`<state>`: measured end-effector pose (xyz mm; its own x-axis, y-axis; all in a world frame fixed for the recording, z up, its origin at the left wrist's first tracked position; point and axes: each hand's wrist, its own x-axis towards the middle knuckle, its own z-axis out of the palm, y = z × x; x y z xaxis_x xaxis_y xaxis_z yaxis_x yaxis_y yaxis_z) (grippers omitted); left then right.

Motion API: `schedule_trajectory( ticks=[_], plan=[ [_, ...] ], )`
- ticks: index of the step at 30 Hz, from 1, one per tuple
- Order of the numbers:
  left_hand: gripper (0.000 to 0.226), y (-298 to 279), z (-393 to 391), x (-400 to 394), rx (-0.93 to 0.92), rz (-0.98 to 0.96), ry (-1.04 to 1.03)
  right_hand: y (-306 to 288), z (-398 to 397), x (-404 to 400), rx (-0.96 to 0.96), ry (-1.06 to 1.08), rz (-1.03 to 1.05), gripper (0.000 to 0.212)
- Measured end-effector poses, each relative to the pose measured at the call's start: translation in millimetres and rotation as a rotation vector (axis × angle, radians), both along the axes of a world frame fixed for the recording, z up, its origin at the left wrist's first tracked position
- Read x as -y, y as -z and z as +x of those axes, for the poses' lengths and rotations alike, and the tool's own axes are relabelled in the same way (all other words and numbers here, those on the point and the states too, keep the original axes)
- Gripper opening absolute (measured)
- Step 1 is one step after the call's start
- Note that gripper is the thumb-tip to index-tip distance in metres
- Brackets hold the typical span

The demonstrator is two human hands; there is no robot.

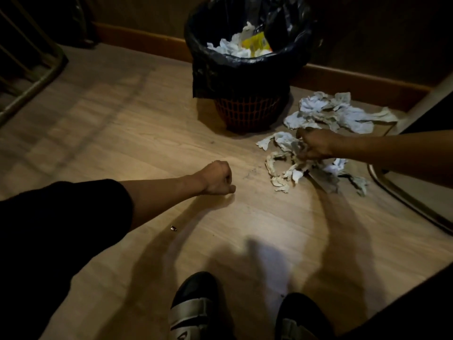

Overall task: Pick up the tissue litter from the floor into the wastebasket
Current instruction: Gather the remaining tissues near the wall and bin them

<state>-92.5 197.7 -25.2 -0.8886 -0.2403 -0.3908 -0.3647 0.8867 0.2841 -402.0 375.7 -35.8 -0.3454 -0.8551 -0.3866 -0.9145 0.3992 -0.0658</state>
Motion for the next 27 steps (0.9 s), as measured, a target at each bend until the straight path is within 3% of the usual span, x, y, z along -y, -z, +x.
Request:
schedule_trajectory(
  ticks=[3, 7, 10, 13, 16, 19, 22, 27],
  plan=[
    [0.047, 3.5, -32.9, -9.6, -0.058, -0.062, 0.016, 12.4, 0.6, 1.6, 0.123, 0.114, 0.132, 0.086],
    [0.059, 9.3, -80.0, -16.7, -0.13, -0.075, 0.034, 11.4, 8.7, -1.2, 0.383, 0.057, 0.152, 0.064],
    [0.065, 12.1, -113.6, -21.6, -0.16, -0.077, 0.097, 6.1, 8.7, -8.3, 0.396, 0.097, 0.042, 0.057],
    [0.081, 15.5, -144.4, -24.9, -0.159, -0.114, 0.173, 0.9, -0.3, -25.5, 0.206, 0.105, 0.033, 0.083],
    [0.099, 19.7, -170.6, -24.3, -0.109, -0.103, 0.234, -2.1, -2.8, -52.3, 0.117, 0.176, 0.284, 0.124],
    [0.111, 27.3, -186.6, -21.1, -0.044, -0.004, 0.271, 8.6, -3.0, -70.2, 0.069, 0.263, 0.283, 0.132],
    [0.105, 36.7, -189.4, -19.1, 0.03, -0.04, 0.378, 21.2, -6.3, -78.7, 0.088, 0.321, 0.162, 0.113],
    [0.056, 53.4, -173.5, -12.6, -0.11, 0.06, 0.363, 27.7, -2.4, -82.3, 0.178, 0.167, 0.047, 0.042]
  ],
)
